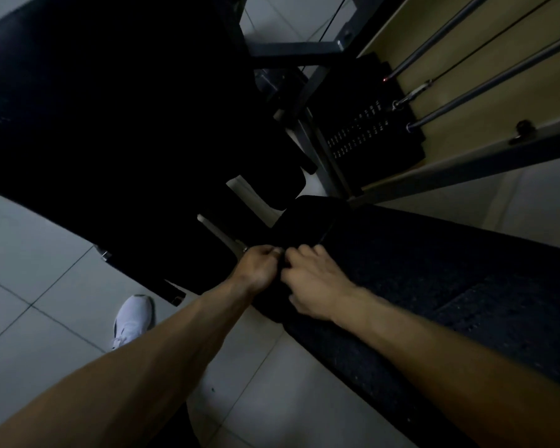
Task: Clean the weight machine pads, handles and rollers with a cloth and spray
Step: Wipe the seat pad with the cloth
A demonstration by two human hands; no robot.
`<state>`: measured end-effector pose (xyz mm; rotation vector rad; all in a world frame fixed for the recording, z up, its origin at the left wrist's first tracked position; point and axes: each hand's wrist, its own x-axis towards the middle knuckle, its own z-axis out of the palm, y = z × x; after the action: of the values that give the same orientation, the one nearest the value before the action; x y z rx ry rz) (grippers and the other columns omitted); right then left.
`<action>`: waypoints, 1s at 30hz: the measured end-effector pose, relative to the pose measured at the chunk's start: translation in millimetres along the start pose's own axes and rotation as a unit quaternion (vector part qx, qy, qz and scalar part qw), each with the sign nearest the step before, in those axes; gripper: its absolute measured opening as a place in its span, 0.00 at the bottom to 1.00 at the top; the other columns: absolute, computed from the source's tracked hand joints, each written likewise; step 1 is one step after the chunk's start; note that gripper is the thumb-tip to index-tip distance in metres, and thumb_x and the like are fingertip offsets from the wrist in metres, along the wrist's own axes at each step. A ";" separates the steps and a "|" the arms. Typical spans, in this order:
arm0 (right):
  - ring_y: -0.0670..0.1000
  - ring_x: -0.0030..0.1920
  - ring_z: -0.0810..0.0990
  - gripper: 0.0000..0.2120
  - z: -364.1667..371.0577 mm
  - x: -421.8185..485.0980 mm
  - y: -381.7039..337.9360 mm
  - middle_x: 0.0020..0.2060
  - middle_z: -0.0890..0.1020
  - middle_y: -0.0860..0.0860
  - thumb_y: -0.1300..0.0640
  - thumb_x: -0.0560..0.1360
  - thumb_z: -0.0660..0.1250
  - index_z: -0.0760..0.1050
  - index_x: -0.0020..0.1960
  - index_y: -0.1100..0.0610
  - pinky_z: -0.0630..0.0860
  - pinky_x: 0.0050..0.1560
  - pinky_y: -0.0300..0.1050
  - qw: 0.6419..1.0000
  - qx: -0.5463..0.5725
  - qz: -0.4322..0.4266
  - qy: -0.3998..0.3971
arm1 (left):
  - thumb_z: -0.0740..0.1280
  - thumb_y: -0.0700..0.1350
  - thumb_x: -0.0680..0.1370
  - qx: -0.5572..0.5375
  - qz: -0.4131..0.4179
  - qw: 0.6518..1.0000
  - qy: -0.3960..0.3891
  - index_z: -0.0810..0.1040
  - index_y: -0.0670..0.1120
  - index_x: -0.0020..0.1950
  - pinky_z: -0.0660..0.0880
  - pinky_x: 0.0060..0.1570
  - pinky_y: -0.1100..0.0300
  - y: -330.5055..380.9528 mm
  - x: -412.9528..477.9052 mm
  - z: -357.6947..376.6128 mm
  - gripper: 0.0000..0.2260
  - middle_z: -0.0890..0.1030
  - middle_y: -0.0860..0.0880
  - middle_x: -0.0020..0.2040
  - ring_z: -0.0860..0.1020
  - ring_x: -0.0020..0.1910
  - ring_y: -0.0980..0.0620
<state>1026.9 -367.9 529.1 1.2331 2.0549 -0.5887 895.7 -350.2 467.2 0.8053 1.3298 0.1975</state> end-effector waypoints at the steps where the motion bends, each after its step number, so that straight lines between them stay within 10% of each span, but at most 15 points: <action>1: 0.59 0.64 0.69 0.17 -3.1 4.8 15.6 0.63 0.72 0.55 0.50 0.78 0.68 0.78 0.65 0.52 0.63 0.60 0.53 1.000 0.004 0.009 0.010 | 0.62 0.46 0.85 -0.006 0.000 1.000 -0.008 0.83 0.49 0.47 0.79 0.60 0.50 3.4 6.7 2.8 0.12 0.85 0.47 0.49 0.83 0.51 0.48; 8: 0.60 0.62 0.73 0.18 -36.4 35.9 134.7 0.62 0.74 0.57 0.54 0.79 0.67 0.78 0.69 0.51 0.69 0.60 0.53 0.977 -0.002 0.200 0.075 | 0.60 0.50 0.86 0.070 -0.003 0.996 -0.062 0.78 0.51 0.45 0.78 0.56 0.51 9.8 30.2 12.4 0.13 0.82 0.47 0.45 0.83 0.49 0.43; 12: 0.61 0.62 0.74 0.15 -39.1 43.8 156.4 0.61 0.76 0.58 0.52 0.80 0.66 0.78 0.65 0.54 0.68 0.60 0.54 0.953 -0.018 0.292 0.082 | 0.59 0.48 0.86 0.097 0.006 0.993 -0.069 0.80 0.48 0.67 0.74 0.63 0.59 6.2 32.9 9.6 0.14 0.82 0.49 0.60 0.79 0.61 0.50; 22: 0.58 0.62 0.72 0.15 -51.9 29.8 96.4 0.60 0.76 0.54 0.58 0.75 0.72 0.80 0.61 0.53 0.65 0.64 0.54 0.972 -0.089 0.216 0.032 | 0.60 0.40 0.86 0.013 -0.038 0.996 -0.084 0.76 0.39 0.71 0.69 0.32 0.79 12.1 28.0 6.9 0.15 0.77 0.48 0.55 0.76 0.43 0.58; 25: 0.56 0.64 0.75 0.17 -52.8 12.8 68.6 0.63 0.78 0.52 0.53 0.79 0.68 0.78 0.68 0.49 0.65 0.64 0.52 0.971 0.076 0.222 0.049 | 0.61 0.40 0.86 -0.087 -0.083 0.990 -0.071 0.76 0.41 0.71 0.74 0.32 0.74 27.0 3.0 -4.2 0.14 0.78 0.47 0.58 0.77 0.42 0.57; 30: 0.48 0.55 0.84 0.15 -85.0 -13.3 32.9 0.57 0.85 0.48 0.52 0.78 0.72 0.78 0.64 0.48 0.80 0.61 0.49 0.666 0.672 0.263 0.189 | 0.62 0.62 0.82 -0.306 -0.096 0.943 -0.084 0.82 0.52 0.60 0.80 0.55 0.51 52.2 -49.3 -43.5 0.18 0.86 0.51 0.57 0.84 0.57 0.48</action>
<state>1034.6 -304.3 595.2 2.8106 1.1128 -1.7954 858.9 -322.5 537.4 0.1592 1.0860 0.3561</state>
